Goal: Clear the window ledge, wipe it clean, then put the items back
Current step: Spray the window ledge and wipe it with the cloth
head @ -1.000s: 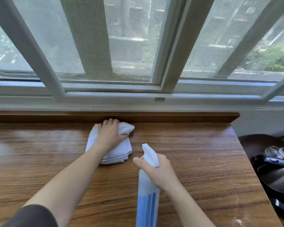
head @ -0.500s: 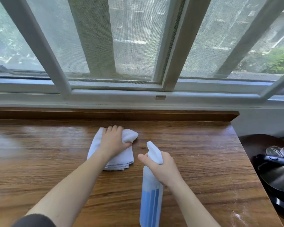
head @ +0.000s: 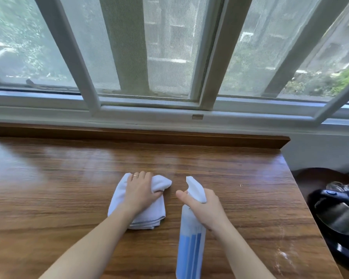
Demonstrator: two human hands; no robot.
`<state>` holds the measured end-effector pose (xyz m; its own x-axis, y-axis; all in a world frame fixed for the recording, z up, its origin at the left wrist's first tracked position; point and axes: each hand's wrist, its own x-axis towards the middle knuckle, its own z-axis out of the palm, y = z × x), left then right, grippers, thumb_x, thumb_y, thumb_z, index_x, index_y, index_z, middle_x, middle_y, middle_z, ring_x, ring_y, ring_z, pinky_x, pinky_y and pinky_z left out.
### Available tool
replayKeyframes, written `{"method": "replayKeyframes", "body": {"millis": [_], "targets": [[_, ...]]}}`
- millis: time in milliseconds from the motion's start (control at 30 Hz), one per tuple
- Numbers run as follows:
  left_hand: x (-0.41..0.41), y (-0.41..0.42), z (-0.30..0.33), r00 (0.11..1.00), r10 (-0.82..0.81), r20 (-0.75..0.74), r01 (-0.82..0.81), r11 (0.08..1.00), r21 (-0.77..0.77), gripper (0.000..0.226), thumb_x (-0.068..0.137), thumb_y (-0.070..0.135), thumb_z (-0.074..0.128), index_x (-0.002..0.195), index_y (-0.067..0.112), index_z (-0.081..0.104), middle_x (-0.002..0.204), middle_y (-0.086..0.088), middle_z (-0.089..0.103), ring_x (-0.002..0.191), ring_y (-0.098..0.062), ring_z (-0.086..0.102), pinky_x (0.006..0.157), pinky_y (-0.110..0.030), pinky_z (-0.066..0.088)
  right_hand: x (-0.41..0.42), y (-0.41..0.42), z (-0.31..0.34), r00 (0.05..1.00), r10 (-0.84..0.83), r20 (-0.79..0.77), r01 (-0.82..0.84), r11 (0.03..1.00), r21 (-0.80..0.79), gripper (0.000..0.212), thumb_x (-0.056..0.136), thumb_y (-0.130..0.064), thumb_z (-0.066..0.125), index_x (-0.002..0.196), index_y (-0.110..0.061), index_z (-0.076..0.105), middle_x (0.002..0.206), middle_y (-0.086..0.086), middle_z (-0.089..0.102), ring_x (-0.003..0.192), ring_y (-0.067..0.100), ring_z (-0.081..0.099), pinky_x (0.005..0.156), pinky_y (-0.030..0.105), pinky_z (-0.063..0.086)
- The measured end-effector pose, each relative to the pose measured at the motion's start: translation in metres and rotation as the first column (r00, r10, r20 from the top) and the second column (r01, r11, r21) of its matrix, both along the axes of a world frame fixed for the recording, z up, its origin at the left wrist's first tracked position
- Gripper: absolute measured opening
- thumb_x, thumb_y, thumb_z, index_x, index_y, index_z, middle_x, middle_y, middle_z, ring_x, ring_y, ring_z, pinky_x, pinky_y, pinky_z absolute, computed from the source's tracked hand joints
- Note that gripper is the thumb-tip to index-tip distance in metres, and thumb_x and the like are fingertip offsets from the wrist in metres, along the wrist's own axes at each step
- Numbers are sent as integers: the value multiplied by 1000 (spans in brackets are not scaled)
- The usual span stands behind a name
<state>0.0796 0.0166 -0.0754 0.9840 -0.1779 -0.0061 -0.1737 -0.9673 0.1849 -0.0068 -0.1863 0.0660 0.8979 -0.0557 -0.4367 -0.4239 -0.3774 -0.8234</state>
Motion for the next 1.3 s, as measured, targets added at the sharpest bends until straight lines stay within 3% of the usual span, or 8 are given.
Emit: {"method": "replayKeyframes", "body": {"millis": [233,333,500,667,800,1167,1300], "targets": [[-24,-12,6,999,45,28,-45,999,7,56,47,52,86,78,15,58,74,-3,60,68,-30,59,66,-39,48,-11,-27,2,999,43,-3,-43,999,-1,38,76,-59,72,65,-25,60,59,-10,54,59,8,50,65,30,40],[-30,-15,6,997,69,34,-70,997,29,55,49,56,80,78,15,58,74,-2,60,68,-30,60,66,-39,48,-11,-40,4,997,71,-6,-71,997,-8,39,76,-60,71,68,-23,63,61,-10,56,61,8,52,66,30,42],[-33,-18,8,994,102,41,-104,993,46,53,56,65,48,76,16,54,74,-1,56,66,-29,58,65,-39,48,-10,-57,9,992,125,-2,-125,992,-31,42,80,-58,71,75,-16,63,64,-10,56,63,7,52,66,29,42],[-36,-21,6,991,120,65,-123,991,57,55,53,65,48,76,15,52,75,-2,56,67,-32,58,67,-42,48,-11,-70,10,990,138,-7,-138,990,-13,43,79,-57,72,74,-16,60,62,-12,53,61,7,49,65,29,40],[-33,-22,5,992,122,39,-124,991,50,55,56,66,48,76,15,52,75,-3,58,68,-31,58,68,-42,47,-10,-76,10,991,133,-10,-133,991,-4,37,78,-58,70,69,-26,56,62,-10,50,61,9,46,64,30,38],[-29,-16,-2,990,86,109,-90,996,29,54,60,65,52,78,15,56,76,-1,58,70,-30,57,68,-41,45,4,-65,11,998,-30,-61,28,999,-30,51,78,-55,73,65,-21,38,61,-5,38,59,14,36,61,30,30],[-27,-16,-1,989,62,135,-66,998,23,54,60,66,53,79,15,58,76,0,58,70,-29,57,68,-41,45,9,-59,9,994,-100,-45,100,995,-8,42,78,-55,73,69,-20,52,65,-4,50,61,12,47,62,30,38]]}}
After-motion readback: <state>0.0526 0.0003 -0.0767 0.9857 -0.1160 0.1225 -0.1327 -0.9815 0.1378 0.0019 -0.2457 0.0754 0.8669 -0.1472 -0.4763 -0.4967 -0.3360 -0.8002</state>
